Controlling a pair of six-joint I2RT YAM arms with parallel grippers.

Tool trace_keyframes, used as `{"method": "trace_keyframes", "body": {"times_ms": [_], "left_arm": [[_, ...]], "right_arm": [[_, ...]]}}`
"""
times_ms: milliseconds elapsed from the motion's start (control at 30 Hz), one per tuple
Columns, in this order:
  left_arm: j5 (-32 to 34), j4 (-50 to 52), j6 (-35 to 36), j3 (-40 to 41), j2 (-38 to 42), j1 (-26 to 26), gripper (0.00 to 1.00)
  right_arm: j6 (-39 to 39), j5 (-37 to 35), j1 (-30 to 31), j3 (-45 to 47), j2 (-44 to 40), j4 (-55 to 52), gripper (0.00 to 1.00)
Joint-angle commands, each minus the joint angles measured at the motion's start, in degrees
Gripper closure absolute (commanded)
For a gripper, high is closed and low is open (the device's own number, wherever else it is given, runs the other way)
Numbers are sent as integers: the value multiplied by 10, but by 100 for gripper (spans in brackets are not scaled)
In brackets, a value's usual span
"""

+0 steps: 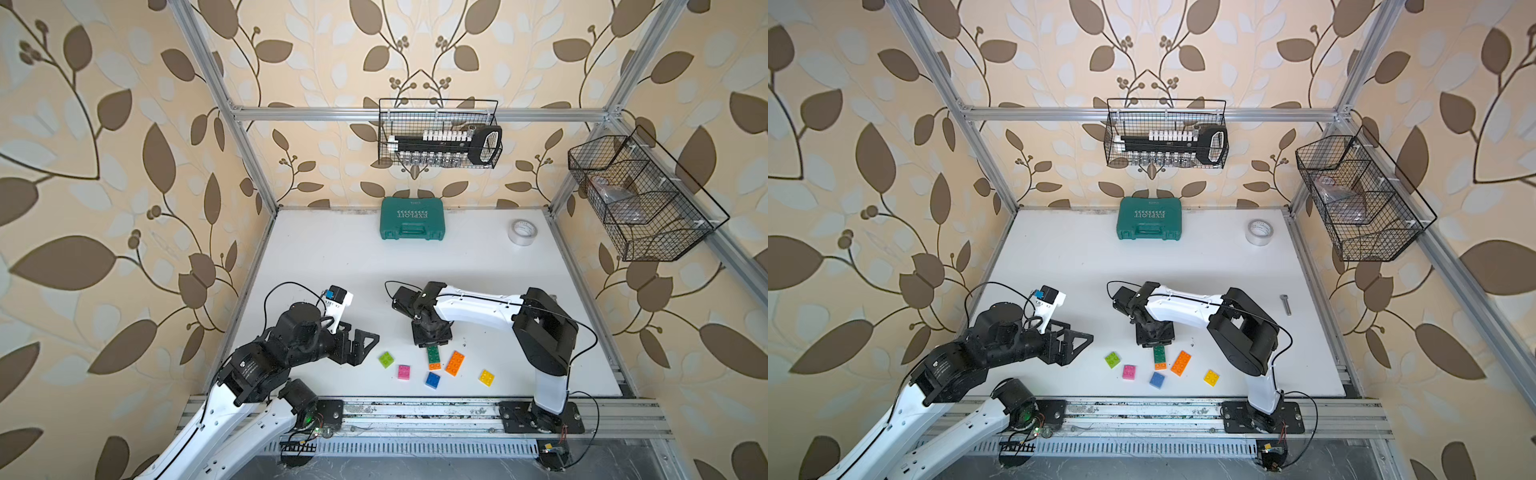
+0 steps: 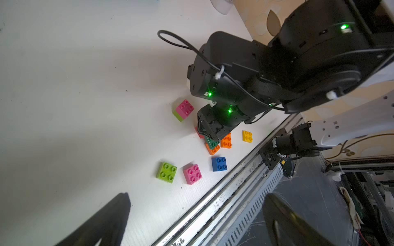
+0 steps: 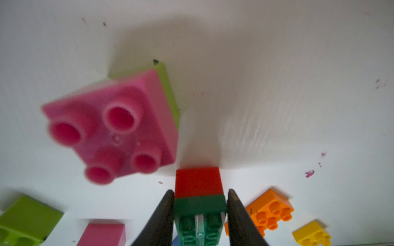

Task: Assemble the letter r with lego
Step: Pick up the lego brick from the center of the board.

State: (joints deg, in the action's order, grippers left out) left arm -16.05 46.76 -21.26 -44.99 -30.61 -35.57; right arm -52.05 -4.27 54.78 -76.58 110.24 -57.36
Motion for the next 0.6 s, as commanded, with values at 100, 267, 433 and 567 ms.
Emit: {"method": "trace_keyframes", "body": {"times_ms": [100,267,433,567], "left_arm": [[2,-10,-5,-3,-7,0,1],[1,-10,-5,-3,-8,-1,1],[2,-10,-5,-3,-16,-1,1],[10,-6,-9,-4,-33,-1,1]], "right_arm": [[-4,-1,6,13,-14,-14,61],[-9,0,8,15,-17,-15,65],[-12,-2,12,14,-22,-17,77],[-1,-5,13,1,-26,-21,98]]}}
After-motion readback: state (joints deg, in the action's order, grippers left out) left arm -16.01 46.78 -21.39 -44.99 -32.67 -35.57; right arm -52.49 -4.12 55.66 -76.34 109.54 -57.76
